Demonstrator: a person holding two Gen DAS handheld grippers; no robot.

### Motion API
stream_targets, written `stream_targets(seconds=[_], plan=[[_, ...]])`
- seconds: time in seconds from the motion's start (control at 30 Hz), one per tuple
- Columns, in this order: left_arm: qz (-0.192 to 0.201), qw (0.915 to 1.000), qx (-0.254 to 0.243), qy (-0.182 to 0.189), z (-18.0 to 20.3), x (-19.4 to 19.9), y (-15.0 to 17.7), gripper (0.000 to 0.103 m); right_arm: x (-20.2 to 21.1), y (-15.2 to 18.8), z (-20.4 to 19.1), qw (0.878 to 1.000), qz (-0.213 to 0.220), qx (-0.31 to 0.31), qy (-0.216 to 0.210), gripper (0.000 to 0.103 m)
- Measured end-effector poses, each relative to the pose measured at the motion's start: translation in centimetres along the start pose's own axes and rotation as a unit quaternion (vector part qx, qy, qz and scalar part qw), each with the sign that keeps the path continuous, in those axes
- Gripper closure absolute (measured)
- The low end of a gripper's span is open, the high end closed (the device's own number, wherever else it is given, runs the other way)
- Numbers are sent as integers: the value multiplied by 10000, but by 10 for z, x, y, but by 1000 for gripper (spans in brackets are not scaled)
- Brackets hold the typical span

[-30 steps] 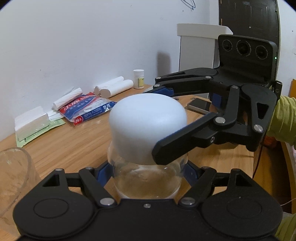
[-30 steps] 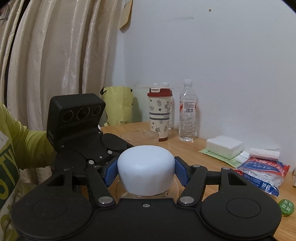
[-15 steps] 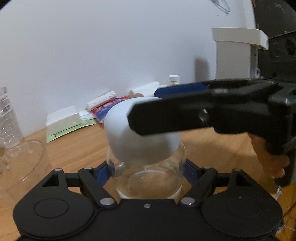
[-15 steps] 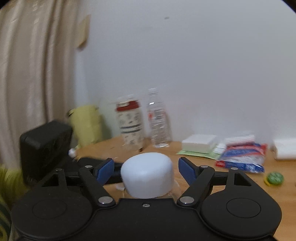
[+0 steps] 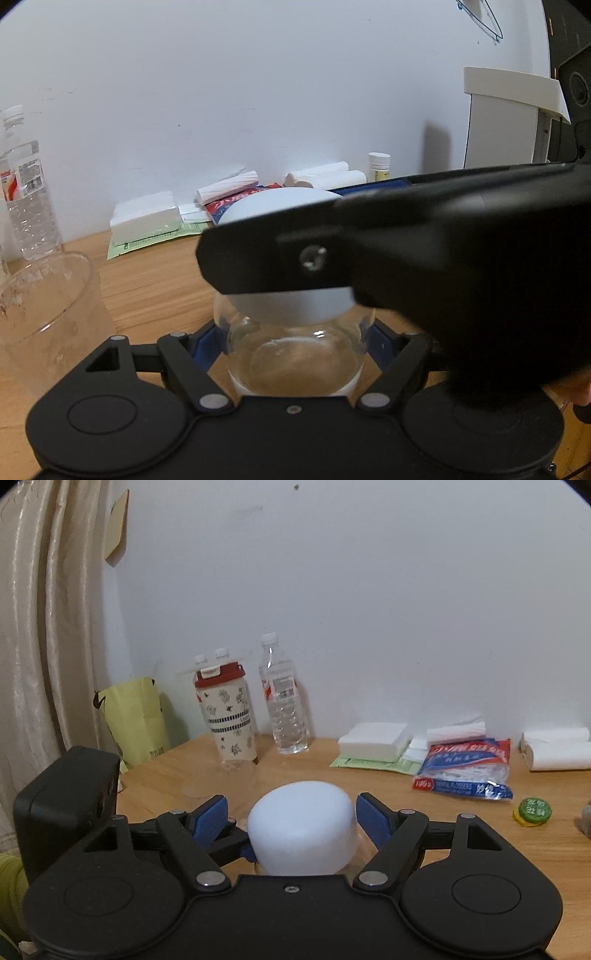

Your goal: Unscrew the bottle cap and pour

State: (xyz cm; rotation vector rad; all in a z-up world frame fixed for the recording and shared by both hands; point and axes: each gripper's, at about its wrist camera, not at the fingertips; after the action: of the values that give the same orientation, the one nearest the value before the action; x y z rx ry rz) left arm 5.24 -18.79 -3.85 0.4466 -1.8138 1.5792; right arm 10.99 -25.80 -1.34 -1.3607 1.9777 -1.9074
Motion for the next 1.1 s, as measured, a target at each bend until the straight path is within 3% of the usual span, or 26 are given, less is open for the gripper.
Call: stream_targets(seconds=[0.1, 0.27, 0.77, 1.1], plan=[[-14, 10000, -20, 19, 1, 0, 0, 24, -1, 2, 1, 10000, 26, 14, 64, 34], [-73, 9996, -272, 83, 3, 2, -2, 23, 3, 3, 4, 9998, 4, 172, -89, 34], [-164, 9910, -1025, 845, 0, 3, -5, 23, 4, -1, 42, 9839, -169, 1070, -1422, 34], [-213, 9890, -1136, 921, -10, 13, -3, 23, -2, -3, 53, 9670, -142, 1563, -2005, 34]])
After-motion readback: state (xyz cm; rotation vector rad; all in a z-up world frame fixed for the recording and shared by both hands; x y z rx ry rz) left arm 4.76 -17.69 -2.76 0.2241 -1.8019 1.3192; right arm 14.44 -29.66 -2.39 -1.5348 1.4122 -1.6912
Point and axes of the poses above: each gripper's, at about its wrist camera, not at the fingertips, and x roughly against the way its jaws point, z to its right, y to its underside, and after that the axes turned 11 degrees about -z, right-handed
